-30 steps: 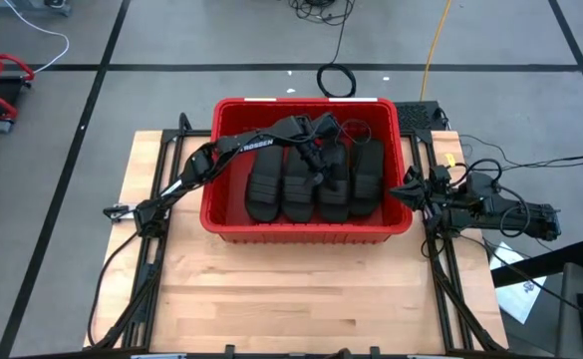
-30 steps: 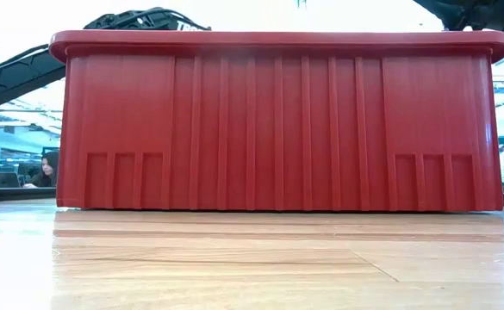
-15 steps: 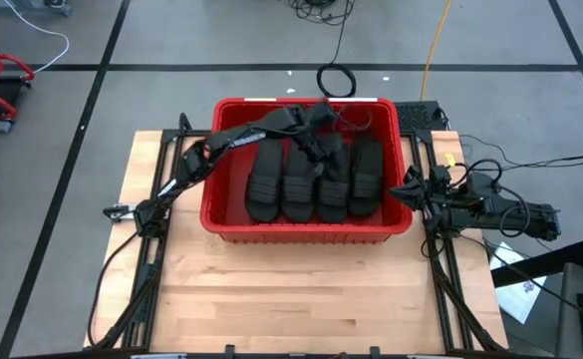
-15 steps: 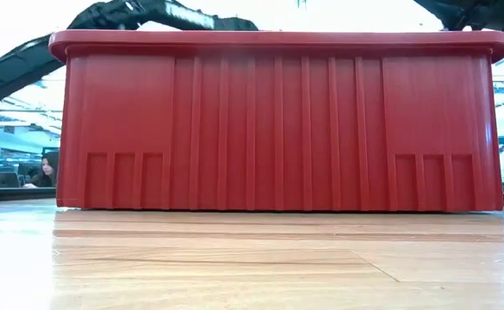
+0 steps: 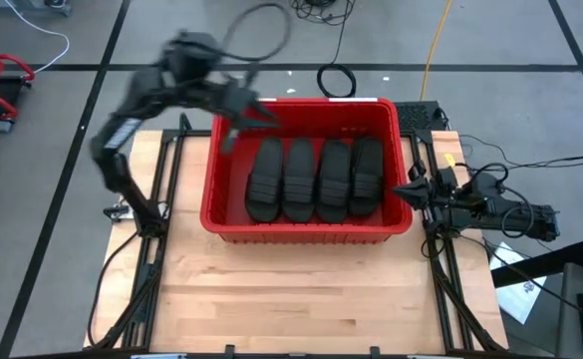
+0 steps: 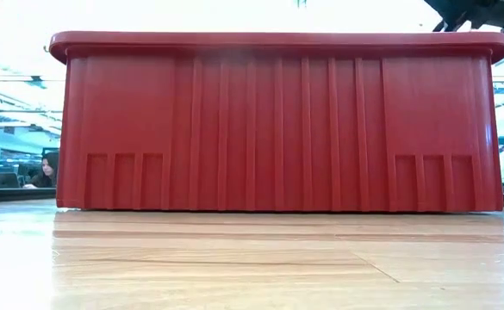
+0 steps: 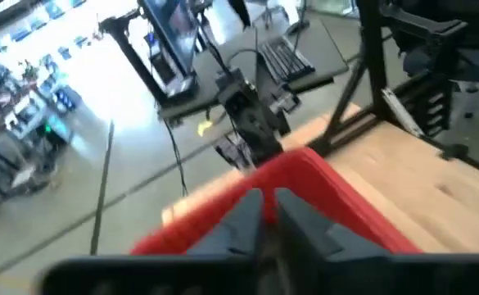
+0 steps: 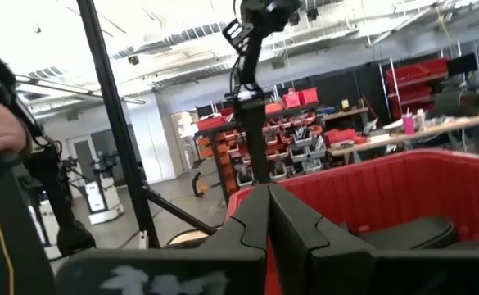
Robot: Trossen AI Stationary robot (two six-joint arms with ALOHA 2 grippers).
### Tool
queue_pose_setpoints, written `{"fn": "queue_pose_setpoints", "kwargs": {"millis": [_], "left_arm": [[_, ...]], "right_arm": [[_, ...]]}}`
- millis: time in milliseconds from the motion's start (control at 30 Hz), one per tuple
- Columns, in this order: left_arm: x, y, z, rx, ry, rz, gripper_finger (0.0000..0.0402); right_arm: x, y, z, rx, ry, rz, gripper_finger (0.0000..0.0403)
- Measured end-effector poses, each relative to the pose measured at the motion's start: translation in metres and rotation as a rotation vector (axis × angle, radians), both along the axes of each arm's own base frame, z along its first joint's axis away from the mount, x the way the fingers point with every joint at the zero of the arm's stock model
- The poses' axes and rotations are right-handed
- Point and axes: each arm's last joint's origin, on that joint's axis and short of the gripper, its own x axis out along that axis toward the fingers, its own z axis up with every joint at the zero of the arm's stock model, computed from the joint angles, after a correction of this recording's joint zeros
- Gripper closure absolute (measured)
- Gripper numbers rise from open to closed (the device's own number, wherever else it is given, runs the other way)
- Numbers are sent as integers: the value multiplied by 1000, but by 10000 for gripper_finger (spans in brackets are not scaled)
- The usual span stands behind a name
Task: Pick and place slides into bin
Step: Return to Home Position
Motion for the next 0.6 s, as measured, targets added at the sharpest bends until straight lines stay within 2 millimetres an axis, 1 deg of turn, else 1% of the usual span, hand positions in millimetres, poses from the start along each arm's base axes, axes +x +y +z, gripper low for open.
{"fn": "queue_pose_setpoints", "kwargs": {"millis": [33,67,133,200,233,300,400,500,567,600], "left_arm": [[-13,-6,5,-8,14,14,375],[-25,-10,7,-38,47,34,388],[-43,-17,5,-131,138,84,393],[-54,-26,4,-184,201,116,399],[-56,-32,4,-186,213,117,400],[-56,-42,6,-158,180,121,401],[-52,-49,5,-135,92,128,401],[-51,-53,3,-151,-73,115,401],[-49,-56,-4,-193,-203,39,402],[-46,-57,-10,-225,-263,-15,402]], "right_arm": [[-1,0,1,-9,-1,-3,403],[-2,0,2,-17,-3,-5,403],[-3,0,4,-33,5,-9,403],[-5,1,6,-34,37,-8,403],[-6,1,7,-36,60,-9,403],[-8,1,7,-40,108,-10,403],[-9,1,9,-40,129,-9,403],[-10,1,10,-28,125,-11,403],[-9,1,9,-15,126,-18,403],[-9,0,9,-10,126,-27,403]]}}
